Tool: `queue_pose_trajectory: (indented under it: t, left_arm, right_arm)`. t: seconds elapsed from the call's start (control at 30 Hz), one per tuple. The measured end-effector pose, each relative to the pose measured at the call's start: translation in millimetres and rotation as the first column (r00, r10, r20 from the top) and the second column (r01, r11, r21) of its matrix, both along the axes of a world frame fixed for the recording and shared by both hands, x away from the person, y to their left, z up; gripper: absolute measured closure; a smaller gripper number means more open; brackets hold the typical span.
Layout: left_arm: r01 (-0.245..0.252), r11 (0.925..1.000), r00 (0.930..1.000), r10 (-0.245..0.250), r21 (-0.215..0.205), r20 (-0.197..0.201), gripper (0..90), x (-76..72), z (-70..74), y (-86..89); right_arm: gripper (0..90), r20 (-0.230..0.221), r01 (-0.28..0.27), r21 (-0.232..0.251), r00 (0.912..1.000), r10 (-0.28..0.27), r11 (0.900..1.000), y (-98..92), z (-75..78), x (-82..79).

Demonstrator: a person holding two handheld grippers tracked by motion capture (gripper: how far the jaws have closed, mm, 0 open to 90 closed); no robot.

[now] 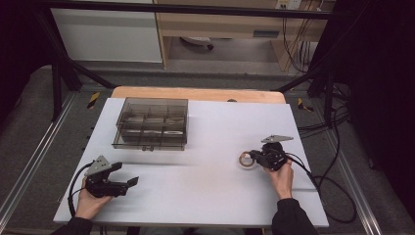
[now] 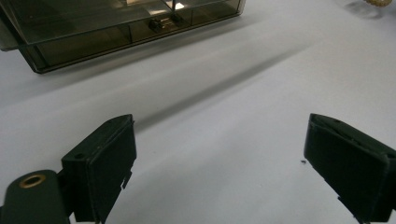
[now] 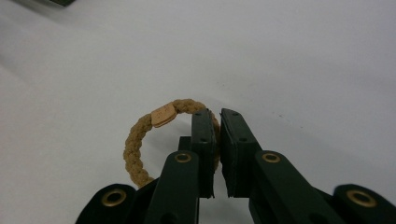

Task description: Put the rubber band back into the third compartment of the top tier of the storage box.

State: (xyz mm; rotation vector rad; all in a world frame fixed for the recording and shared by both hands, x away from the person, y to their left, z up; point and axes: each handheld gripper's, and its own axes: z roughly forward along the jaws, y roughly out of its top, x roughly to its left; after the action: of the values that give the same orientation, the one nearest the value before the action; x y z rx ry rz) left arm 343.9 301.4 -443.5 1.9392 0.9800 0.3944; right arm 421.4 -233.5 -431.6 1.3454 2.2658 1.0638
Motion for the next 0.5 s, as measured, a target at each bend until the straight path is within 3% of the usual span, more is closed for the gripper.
queue_pose_trajectory:
  t: [0.5]
  left_arm:
    - [0.001,1.0000,1.0000,-0.001,0.000,-0.001,9.1,0.0,-0.1,-0.5]
  right_arm:
    - [84.5,0.038,-0.023,0.025,0.9990,0.022,0.999,1.4,14.8,-8.6]
